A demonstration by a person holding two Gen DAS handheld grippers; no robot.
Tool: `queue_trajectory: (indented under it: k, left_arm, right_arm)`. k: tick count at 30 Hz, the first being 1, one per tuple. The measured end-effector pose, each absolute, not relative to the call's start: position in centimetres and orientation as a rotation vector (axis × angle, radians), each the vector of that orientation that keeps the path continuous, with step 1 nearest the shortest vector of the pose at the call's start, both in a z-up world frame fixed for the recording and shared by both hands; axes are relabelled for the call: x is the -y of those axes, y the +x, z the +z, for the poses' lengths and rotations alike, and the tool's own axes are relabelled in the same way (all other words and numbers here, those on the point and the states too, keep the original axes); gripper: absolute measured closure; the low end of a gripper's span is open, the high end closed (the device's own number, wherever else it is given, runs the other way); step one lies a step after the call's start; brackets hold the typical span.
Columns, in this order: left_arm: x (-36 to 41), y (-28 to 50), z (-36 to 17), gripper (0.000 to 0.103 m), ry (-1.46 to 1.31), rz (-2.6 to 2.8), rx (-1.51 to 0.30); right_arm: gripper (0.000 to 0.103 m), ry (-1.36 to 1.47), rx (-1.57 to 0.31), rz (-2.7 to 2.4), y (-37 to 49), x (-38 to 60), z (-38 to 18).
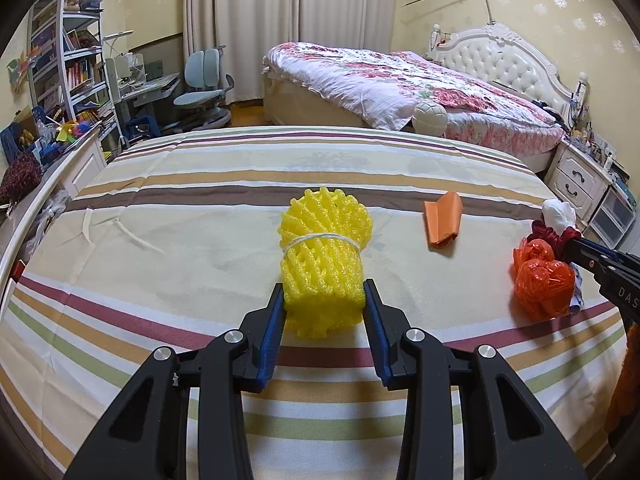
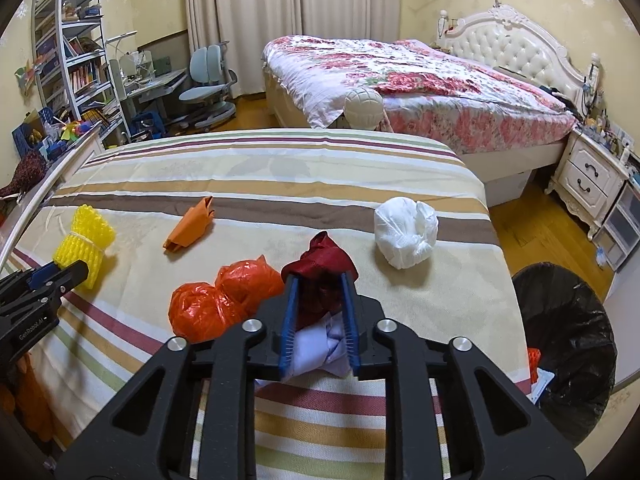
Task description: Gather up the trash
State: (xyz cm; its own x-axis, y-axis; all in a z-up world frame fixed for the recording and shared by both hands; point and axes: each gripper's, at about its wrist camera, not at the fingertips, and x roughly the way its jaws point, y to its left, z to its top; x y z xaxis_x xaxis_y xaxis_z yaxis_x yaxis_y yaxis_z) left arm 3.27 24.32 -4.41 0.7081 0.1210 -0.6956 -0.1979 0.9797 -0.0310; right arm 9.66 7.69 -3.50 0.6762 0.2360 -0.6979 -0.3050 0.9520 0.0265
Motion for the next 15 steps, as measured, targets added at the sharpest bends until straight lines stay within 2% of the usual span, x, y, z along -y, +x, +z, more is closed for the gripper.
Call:
queue_trajectory:
  k: [1,6,15]
  left_arm:
    - [-24.4,3.3,-4.4,0.065,-0.108,0.179,-0.767]
    - [-24.9,3.4,-4.5,0.065,-0.116,0.19,-0.771]
    - [-26.1,2.9,-4.3,0.065,-0.102,0.231,-0.759]
  right_arm:
    - [0.065,-0.095,-0.77,0.301,9.7,-7.7,-3.5]
    - [0.059,-0.097,-0.781,0.296,10.4,-7.7,-3.6]
    - [0.058,-0.076,-0.801,0.3,10.5,-7.4,-3.6]
